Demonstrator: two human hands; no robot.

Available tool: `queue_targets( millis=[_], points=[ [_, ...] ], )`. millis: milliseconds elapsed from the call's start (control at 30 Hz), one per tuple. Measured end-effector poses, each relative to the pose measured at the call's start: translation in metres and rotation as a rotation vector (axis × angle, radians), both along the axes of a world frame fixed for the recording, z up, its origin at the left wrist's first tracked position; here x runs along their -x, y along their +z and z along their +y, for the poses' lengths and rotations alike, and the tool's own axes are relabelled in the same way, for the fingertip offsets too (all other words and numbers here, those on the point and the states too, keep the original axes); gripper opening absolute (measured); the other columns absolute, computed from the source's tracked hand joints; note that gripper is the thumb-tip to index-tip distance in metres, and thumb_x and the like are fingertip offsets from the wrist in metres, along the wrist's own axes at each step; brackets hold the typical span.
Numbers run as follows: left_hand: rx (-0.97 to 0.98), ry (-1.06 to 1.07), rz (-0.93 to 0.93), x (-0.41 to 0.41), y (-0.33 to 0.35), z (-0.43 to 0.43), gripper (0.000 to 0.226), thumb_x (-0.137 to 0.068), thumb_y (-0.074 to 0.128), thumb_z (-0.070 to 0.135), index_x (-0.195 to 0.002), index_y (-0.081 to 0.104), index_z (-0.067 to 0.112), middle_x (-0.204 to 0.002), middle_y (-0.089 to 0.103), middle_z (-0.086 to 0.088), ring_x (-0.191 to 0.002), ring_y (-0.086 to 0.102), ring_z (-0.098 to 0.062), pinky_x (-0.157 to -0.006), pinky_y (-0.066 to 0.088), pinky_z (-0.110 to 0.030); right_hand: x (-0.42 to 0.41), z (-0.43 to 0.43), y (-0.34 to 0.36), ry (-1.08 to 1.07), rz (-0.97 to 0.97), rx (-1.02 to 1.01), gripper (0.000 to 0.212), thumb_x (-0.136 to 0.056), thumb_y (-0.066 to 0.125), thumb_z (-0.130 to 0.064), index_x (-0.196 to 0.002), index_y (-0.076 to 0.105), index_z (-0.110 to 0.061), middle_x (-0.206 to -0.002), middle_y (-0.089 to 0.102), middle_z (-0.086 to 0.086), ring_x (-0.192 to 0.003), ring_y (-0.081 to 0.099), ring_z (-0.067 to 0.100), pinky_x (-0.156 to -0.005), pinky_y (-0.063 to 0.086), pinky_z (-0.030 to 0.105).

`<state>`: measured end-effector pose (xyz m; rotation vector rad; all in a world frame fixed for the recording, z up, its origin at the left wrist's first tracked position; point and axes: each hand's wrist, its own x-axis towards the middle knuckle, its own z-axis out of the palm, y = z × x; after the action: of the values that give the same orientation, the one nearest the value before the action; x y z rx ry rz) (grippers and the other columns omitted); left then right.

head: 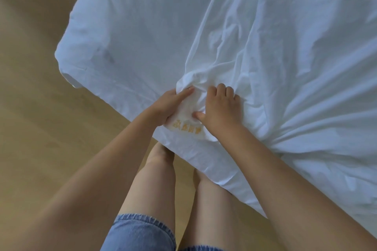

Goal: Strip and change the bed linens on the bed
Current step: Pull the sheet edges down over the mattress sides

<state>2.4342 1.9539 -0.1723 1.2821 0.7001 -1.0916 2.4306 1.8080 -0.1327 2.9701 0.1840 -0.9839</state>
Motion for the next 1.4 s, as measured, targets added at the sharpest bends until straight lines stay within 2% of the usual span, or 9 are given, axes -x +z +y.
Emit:
queue_targets(
  millis=[200,400,500,667,800,1033,1200,1333,1400],
  points=[
    [-0.044,0.016,-0.188,0.003,0.001,-0.021,0.024,-0.096,0.051,0.032,-0.105,0.067,0.017,-0.096,0.072,-0.005,-0.089,0.07,-0.02,-0.077,0.055,-0.03,-0.003,0.002,-0.009,0.11,-0.014,0.065,0.028,-0.098,0.039,-0.02,-0.121,0.046,-0.007,-0.121,0.051,0.01,-0.114,0.045,0.028,-0.097,0.029,0.04],
    [0.138,0.303,0.14,-0.006,0.007,-0.008,0.063,-0.092,0.036,0.061,-0.111,0.065,0.008,-0.092,0.071,-0.008,-0.079,0.068,-0.023,-0.067,0.054,-0.031,-0.005,-0.019,0.002,0.057,-0.092,-0.113,0.02,-0.097,0.046,-0.025,-0.102,0.052,-0.007,-0.102,0.057,0.011,-0.097,0.05,0.032,-0.082,0.032,0.039],
    [-0.054,0.239,0.185,-0.012,0.016,-0.014,0.042,-0.093,0.044,0.052,-0.09,0.063,0.014,-0.063,0.07,0.003,-0.056,0.067,-0.014,-0.049,0.051,-0.023,0.002,-0.021,0.012,-0.067,-0.174,-0.25,0.018,-0.091,0.057,-0.018,-0.091,0.055,0.001,-0.089,0.058,0.018,-0.085,0.053,0.036,-0.072,0.037,0.042],
    [-0.066,0.163,0.172,-0.016,0.031,-0.023,0.024,-0.092,0.057,0.037,-0.083,0.061,0.015,-0.085,0.064,0.002,-0.076,0.061,-0.013,-0.063,0.05,-0.027,0.014,-0.039,0.024,-0.24,-0.172,-0.426,0.01,-0.087,0.06,-0.004,-0.083,0.053,0.001,-0.086,0.053,0.017,-0.082,0.048,0.029,-0.07,0.025,0.022],
    [-0.018,0.299,0.009,-0.016,0.034,-0.032,0.018,-0.095,0.054,0.025,-0.083,0.056,0.012,-0.084,0.062,0.0,-0.072,0.059,-0.012,-0.064,0.053,-0.02,0.024,-0.063,0.035,-0.389,-0.142,-0.511,0.023,-0.089,0.053,-0.01,-0.078,0.035,-0.017,-0.073,0.035,-0.014,-0.064,0.036,0.011,-0.059,0.03,0.012],
    [-0.207,0.503,-0.01,-0.006,0.028,-0.042,0.027,-0.101,0.039,0.024,-0.08,0.045,0.009,-0.081,0.047,-0.009,-0.076,0.045,-0.02,-0.066,0.038,-0.03,0.03,-0.061,0.049,-0.566,-0.138,-0.621,0.045,-0.089,0.059,-0.006,-0.065,0.03,-0.03,-0.06,0.033,-0.012,-0.053,0.039,-0.003,-0.051,0.032,0.008],
    [0.333,0.439,0.167,-0.018,0.032,-0.022,0.024,-0.095,0.053,0.029,-0.091,0.069,0.011,-0.086,0.074,-0.003,-0.076,0.071,-0.018,-0.062,0.057,-0.027,0.032,-0.07,0.045,-0.811,-0.079,-0.751,0.034,-0.091,0.056,-0.01,-0.066,0.036,-0.021,-0.055,0.037,-0.016,-0.051,0.031,-0.001,-0.048,0.03,0.012],
    [0.467,0.233,0.234,-0.018,0.031,-0.016,0.052,-0.081,0.055,0.06,-0.112,0.066,0.02,-0.107,0.07,-0.003,-0.099,0.067,-0.023,-0.085,0.055,-0.035,0.035,-0.07,0.042,-0.849,-0.051,-0.774,0.031,-0.092,0.057,-0.01,-0.068,0.04,-0.021,-0.056,0.039,-0.017,-0.051,0.034,-0.002,-0.048,0.031,0.01],
    [0.416,0.128,0.19,-0.017,0.029,-0.016,0.048,-0.081,0.061,0.053,-0.114,0.064,0.019,-0.112,0.069,-0.003,-0.099,0.067,-0.019,-0.086,0.055,-0.032,0.036,-0.07,0.041,-0.89,-0.073,-0.774,0.029,-0.091,0.058,-0.01,-0.07,0.042,-0.021,-0.061,0.039,-0.015,-0.051,0.035,-0.002,-0.048,0.033,0.011]
  ],
)
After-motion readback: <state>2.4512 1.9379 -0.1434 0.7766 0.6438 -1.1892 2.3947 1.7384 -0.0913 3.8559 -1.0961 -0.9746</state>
